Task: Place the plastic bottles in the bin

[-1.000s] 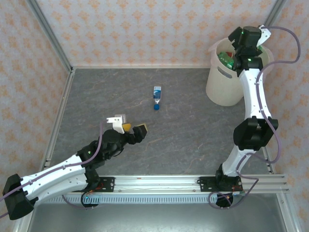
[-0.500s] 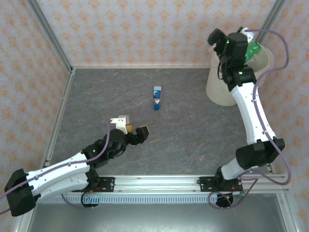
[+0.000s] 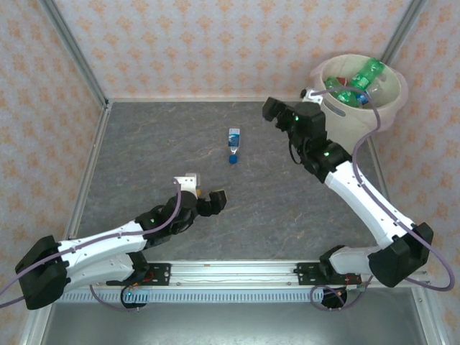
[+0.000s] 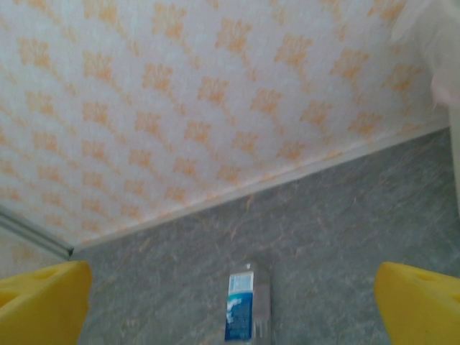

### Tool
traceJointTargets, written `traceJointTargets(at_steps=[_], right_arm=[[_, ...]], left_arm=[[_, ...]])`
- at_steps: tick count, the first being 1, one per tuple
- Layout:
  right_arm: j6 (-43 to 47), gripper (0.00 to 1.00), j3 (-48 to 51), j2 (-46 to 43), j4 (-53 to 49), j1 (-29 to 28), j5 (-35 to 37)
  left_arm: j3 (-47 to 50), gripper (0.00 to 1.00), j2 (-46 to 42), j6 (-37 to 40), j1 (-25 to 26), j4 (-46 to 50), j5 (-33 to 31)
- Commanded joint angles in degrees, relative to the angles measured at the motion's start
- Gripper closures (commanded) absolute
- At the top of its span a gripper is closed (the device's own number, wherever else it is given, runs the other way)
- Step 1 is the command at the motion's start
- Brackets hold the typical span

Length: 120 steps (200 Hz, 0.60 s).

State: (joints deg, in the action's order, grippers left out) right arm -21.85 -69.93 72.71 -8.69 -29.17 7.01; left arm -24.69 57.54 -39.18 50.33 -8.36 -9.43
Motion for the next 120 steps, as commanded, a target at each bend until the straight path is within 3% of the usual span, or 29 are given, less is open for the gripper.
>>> traceJointTargets(at_steps=[1, 27, 75, 120], right_arm=[[-0.9, 0.0, 5.6, -3.2, 5.5, -0.5, -1.5], [-2.0, 0.0, 13.3, -4.7, 10.1, -0.8, -4.7], [-3.7, 0.0, 25.7, -8.4, 19.2, -1.9, -4.1], [-3.6, 0.0, 33.8, -9.2, 27.6, -2.0, -5.9]], left_arm=[[-3.4, 0.01, 3.4, 0.1, 0.2, -2.1, -1.5], [-7.3, 0.02, 9.1, -0.4, -0.4, -0.5, -2.0], [-11.0, 0.09, 16.1, -0.6, -3.4, 0.0, -1.8], [-12.6, 0.21, 22.0, 0.7, -8.7, -2.8, 4.3]])
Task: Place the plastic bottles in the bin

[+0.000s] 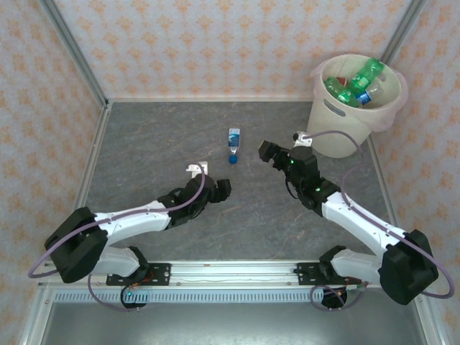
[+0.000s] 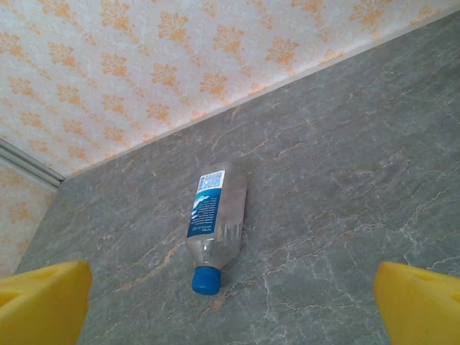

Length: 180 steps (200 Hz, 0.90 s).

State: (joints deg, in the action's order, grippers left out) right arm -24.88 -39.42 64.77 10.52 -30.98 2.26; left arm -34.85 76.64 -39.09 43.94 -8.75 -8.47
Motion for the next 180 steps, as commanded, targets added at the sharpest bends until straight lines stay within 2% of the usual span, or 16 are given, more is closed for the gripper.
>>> traceJointTargets(at_steps=[1, 28, 78, 143, 168, 180], right_arm=[[-0.5, 0.0, 3.5, -1.2, 8.6, -0.2, -1.3], [-0.1, 0.0, 7.5, -1.1, 12.7, -0.2, -1.3], [-1.0, 0.0, 14.0, -4.8, 18.0, -0.2, 0.0], [-2.3, 0.0, 14.4, -3.1, 16.9, -0.2, -0.5], [-2.5, 0.0, 14.5, -3.3, 17.2, -0.3, -0.7], [-2.5, 0.0, 14.5, -3.5, 17.0, -0.2, -0.4]], left_arm=[[-2.5, 0.21, 3.1, 0.7, -2.4, -2.5, 3.5], [-7.5, 0.23, 9.1, 2.0, -3.2, -2.2, 4.6], [-21.0, 0.35, 23.7, 2.6, -6.9, 0.8, 7.8], [-33.7, 0.36, 37.7, 3.1, -10.0, 4.7, 8.7], [-36.6, 0.42, 41.0, 3.5, -10.4, 5.6, 9.1], [-37.3, 0.48, 41.9, 3.9, -10.6, 6.1, 9.2]])
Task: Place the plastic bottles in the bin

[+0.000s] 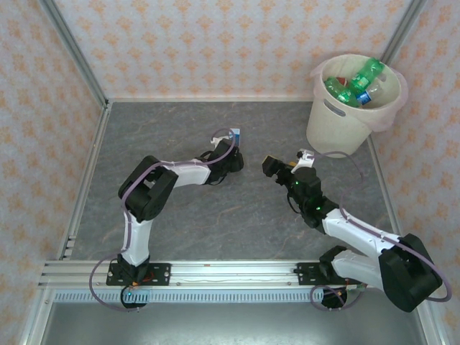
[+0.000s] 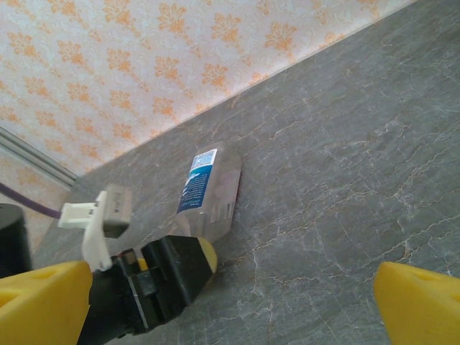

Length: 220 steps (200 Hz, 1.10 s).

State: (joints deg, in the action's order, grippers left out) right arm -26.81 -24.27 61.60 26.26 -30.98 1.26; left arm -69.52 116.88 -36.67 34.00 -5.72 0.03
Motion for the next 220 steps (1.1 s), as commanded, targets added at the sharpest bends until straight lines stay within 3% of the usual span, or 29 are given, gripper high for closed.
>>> traceJointTargets(at_steps=[1, 104, 156, 220], right_arm=[[-0.5, 0.0, -0.7, -0.3, 1.3, -0.2, 0.6], [-1.0, 0.0, -1.0, 0.2, 1.0, -0.2, -0.2], [-0.9, 0.0, -1.1, 0.7, 1.0, -0.2, 0.1], [-1.0, 0.0, -4.9, 4.0, -2.9, -0.3, -1.2]], left_arm=[[-2.7, 0.49, 1.8, 1.5, -0.7, 3.1, 0.7], [-6.5, 0.51, 3.6, 4.8, -2.0, 6.5, 0.5], [-6.2, 0.77, 2.3, 5.8, -2.0, 6.8, 1.2], [6.1, 0.77, -10.2, 5.5, -0.6, -1.7, 3.6]])
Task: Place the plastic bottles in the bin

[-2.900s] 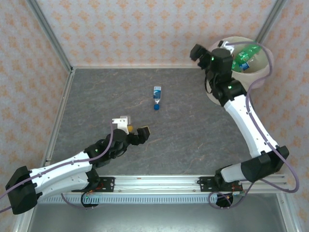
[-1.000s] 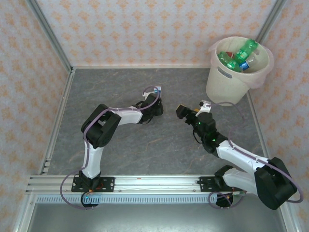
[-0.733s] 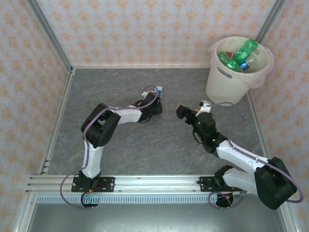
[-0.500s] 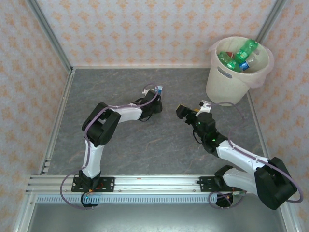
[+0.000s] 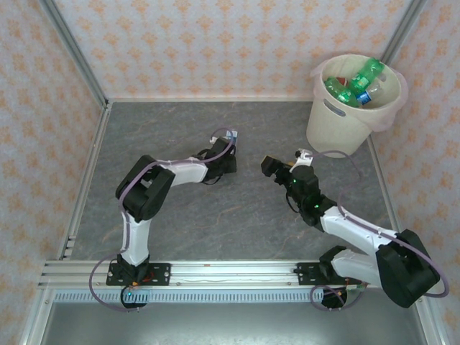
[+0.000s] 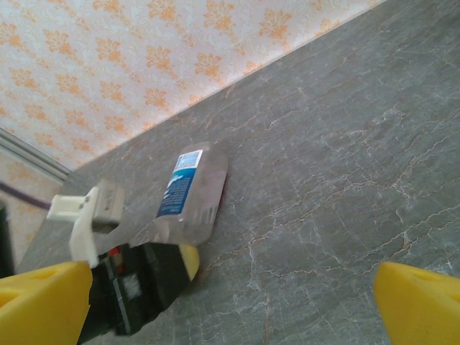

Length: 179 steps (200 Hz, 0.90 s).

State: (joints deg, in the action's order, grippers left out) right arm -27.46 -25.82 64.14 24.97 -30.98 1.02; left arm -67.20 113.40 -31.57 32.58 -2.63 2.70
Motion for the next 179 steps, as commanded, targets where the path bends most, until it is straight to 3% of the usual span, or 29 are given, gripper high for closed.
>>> traceJointTargets(at_steps=[1, 38, 89, 179], right_arm=[[-0.4, 0.0, -3.4, 1.6, -1.6, -0.3, -1.0], [-0.3, 0.0, -4.6, 4.8, 0.0, -0.3, -5.8], [-0.5, 0.01, -7.6, 4.5, 2.3, -0.2, -19.1], [0.6, 0.11, -22.7, 9.7, -16.5, 0.9, -30.4]], left_arm=[[4.0, 0.77, -6.9, 0.4, 0.9, -4.9, 0.9], [11.4, 0.78, -14.2, 1.6, 4.3, -8.3, 0.2], [21.3, 0.78, -24.1, 3.1, 9.8, -14.5, 0.7], [37.0, 0.78, -41.6, 5.4, 14.3, -23.5, 3.0]])
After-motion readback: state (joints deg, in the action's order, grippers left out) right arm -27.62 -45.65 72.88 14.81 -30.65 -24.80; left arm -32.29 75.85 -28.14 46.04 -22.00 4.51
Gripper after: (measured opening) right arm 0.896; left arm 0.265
